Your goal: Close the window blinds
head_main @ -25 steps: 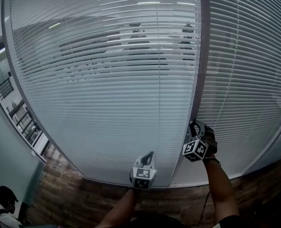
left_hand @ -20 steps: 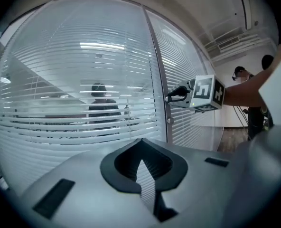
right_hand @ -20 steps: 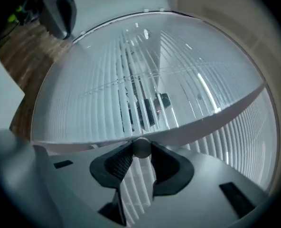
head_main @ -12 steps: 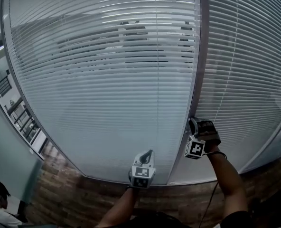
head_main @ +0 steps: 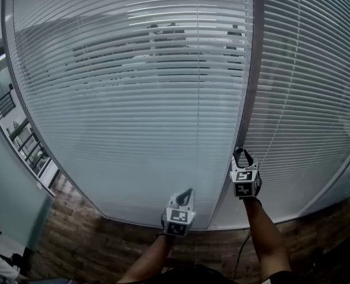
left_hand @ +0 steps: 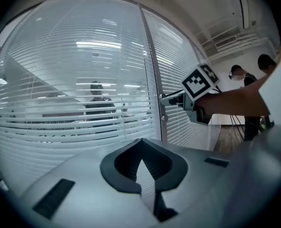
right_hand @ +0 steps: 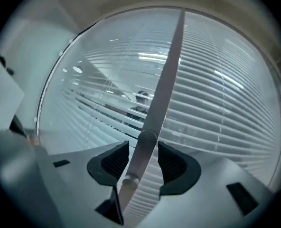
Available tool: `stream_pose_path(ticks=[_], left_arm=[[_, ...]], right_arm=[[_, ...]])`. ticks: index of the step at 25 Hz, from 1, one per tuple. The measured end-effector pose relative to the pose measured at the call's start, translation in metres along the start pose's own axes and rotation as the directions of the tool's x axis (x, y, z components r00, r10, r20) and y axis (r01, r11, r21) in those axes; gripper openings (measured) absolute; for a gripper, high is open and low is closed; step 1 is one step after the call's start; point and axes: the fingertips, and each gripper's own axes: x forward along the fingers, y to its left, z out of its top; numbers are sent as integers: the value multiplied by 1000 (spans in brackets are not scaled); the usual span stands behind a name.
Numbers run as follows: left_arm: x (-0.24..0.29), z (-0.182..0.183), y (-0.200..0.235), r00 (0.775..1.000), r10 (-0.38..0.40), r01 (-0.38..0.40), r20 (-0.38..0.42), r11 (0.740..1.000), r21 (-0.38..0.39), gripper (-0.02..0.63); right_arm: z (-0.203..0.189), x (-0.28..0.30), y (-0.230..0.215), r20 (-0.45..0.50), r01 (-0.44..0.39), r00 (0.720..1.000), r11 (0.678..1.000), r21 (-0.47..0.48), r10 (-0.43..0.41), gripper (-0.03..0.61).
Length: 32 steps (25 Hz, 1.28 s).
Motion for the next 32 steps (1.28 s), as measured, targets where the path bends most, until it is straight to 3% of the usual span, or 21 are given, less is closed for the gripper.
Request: stream_pose_path(ticks=[6, 8, 13, 16, 18, 20, 22, 24, 28, 32], left_arm=[[3, -10, -2, 1000, 7, -8, 7, 998, 60, 2], [6, -10, 0, 999, 10, -12, 43, 998, 64, 2], [9, -11, 0, 999, 3, -5, 39, 999, 44, 2], [16, -14, 2, 994, 5, -11, 110, 999, 49, 2], [13, -15, 1, 997, -1, -3, 76, 998, 56, 2], [6, -17, -2, 1000, -10, 9, 15, 998, 56, 2], [0, -14, 1, 1000, -8, 8, 10, 999, 53, 2], [-4, -7, 8, 1000, 3, -4, 25, 999, 45, 2], [-10, -3, 17, 1000, 16, -17, 21, 999, 43, 2], [-8, -5, 18, 1000, 19, -20, 20, 999, 41, 2]], right_arm=[[3, 7, -10, 69, 31, 997, 989, 145, -41, 172], [3, 6, -14, 64, 52, 996, 982, 180, -65, 129], [1, 6, -19, 56, 73, 995, 977, 199, -86, 126], [3, 8, -15, 67, 50, 996, 987, 150, -61, 126], [3, 9, -10, 70, 43, 996, 998, 49, -46, 126], [0, 10, -6, 57, 47, 998, 992, -120, -41, 126], [-1, 9, -2, 45, 52, 998, 943, -328, -39, 126], [-1, 9, -1, 35, 48, 999, 862, -504, -35, 126], [-2, 7, 0, 26, 45, 999, 662, -749, -38, 126], [-5, 12, 3, 14, 25, 1000, 437, -899, -26, 126]])
